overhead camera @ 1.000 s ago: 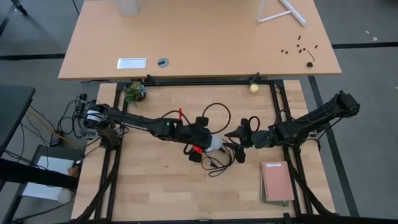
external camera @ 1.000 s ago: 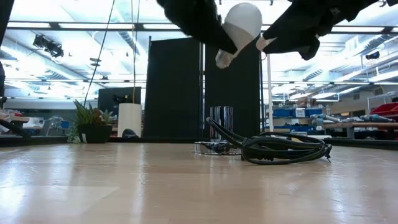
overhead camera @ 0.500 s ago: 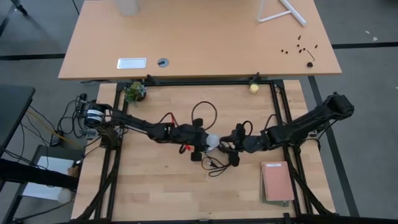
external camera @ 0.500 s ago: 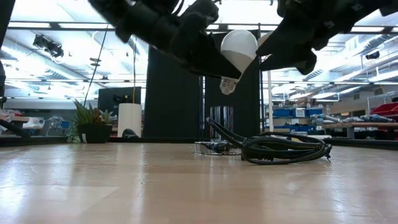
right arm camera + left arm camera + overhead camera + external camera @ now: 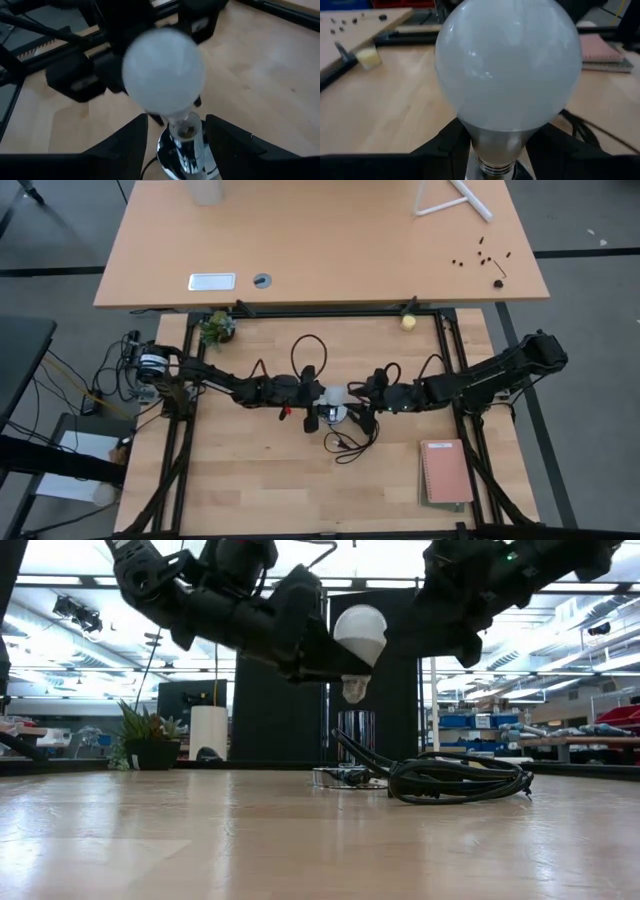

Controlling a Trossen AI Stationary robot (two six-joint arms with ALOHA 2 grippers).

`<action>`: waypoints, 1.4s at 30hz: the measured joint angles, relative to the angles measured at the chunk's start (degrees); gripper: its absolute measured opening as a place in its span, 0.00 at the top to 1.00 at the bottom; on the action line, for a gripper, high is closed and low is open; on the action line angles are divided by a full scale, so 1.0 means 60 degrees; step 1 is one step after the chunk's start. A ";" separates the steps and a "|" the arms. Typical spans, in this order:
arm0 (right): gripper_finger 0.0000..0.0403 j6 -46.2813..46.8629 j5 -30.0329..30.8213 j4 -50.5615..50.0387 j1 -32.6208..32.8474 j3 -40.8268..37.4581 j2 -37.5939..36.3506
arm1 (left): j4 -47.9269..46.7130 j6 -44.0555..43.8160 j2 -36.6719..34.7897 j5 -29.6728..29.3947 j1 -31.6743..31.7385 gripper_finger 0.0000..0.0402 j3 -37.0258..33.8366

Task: Screw lightbulb
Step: Insert the light bulb into the lamp

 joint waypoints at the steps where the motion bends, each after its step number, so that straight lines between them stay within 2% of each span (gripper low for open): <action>1: 0.48 -0.0082 -0.0130 0.0051 -0.0082 0.0000 0.0011 | 0.0113 -0.0031 0.0001 0.0015 0.0003 0.58 -0.0063; 11: 0.48 -0.0541 -0.0888 0.0597 -0.0674 -0.0004 0.0011 | 0.0515 -0.0045 -0.0005 -0.0006 0.0011 0.58 -0.0074; 19: 0.48 -0.0789 -0.0895 0.0755 -0.0699 -0.0004 0.0011 | 0.0676 -0.0239 -0.0003 0.0045 0.0044 0.58 -0.0058; 28: 0.48 -0.0616 -0.0906 0.0781 -0.0706 -0.0004 0.0015 | -0.0354 -0.0783 0.0038 0.0100 0.0040 0.58 -0.0052; 42: 0.48 -0.0672 -0.0852 0.0689 -0.0760 -0.0004 0.0015 | -0.0504 -0.0314 0.0038 -0.0125 0.0107 0.58 -0.0049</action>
